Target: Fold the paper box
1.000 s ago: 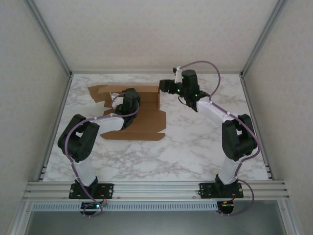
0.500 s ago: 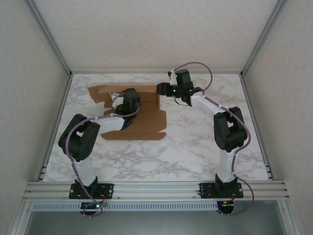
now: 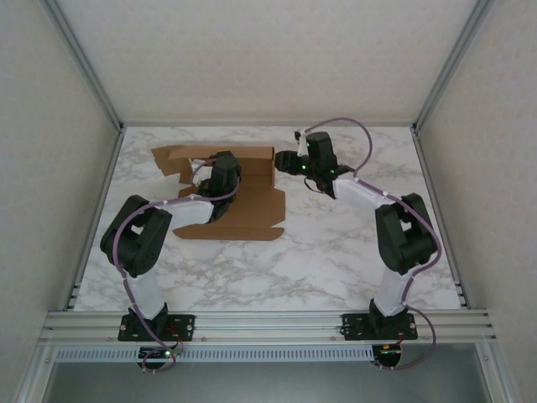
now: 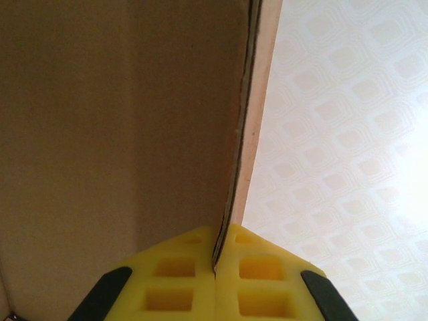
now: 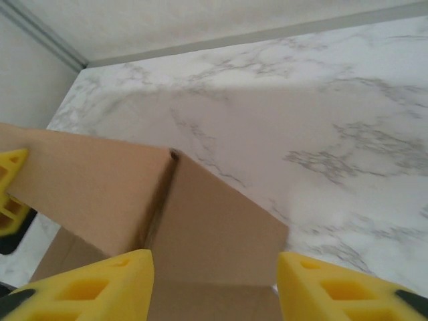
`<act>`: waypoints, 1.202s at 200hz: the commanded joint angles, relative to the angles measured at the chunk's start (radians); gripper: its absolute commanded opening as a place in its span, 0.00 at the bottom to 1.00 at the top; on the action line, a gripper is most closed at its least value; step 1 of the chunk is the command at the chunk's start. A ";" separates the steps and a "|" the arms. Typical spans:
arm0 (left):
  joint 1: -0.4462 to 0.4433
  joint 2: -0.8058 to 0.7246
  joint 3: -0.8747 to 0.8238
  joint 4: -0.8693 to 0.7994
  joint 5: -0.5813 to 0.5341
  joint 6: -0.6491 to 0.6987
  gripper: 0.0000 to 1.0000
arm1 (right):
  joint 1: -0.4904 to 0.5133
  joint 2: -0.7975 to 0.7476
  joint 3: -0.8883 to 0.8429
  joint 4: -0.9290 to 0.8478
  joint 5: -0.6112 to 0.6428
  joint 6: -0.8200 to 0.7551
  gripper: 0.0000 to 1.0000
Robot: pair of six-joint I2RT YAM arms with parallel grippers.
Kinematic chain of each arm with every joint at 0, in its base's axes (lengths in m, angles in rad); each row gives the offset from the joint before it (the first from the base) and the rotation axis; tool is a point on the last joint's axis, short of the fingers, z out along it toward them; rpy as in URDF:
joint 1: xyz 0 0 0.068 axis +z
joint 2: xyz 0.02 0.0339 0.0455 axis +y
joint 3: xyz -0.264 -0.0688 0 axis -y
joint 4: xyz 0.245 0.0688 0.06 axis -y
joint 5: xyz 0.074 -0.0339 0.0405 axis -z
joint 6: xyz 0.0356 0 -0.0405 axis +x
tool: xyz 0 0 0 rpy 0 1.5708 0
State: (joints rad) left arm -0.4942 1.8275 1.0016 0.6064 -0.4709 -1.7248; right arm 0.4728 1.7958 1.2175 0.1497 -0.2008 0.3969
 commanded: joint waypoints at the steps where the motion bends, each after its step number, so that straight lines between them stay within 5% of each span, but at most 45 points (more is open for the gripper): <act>1: 0.000 0.053 -0.031 -0.236 0.031 -0.013 0.00 | 0.005 -0.053 -0.109 0.163 0.074 -0.039 0.55; 72: 0.000 0.055 -0.017 -0.252 0.034 -0.015 0.00 | 0.142 0.107 0.002 0.083 0.264 -0.198 0.55; 154: 0.002 0.055 -0.012 -0.254 0.044 -0.036 0.01 | 0.199 0.266 0.160 -0.048 0.575 -0.170 0.27; 202: 0.000 0.062 -0.011 -0.257 0.049 -0.044 0.09 | 0.238 0.334 0.252 -0.110 0.739 -0.128 0.00; 240: 0.001 0.056 -0.017 -0.257 0.050 -0.045 0.22 | 0.256 0.368 0.318 -0.240 0.914 -0.015 0.00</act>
State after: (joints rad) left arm -0.4931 1.8290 1.0248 0.5480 -0.4675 -1.7607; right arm 0.7185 2.1323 1.4891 0.0254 0.5323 0.3111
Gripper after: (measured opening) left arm 0.164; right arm 0.104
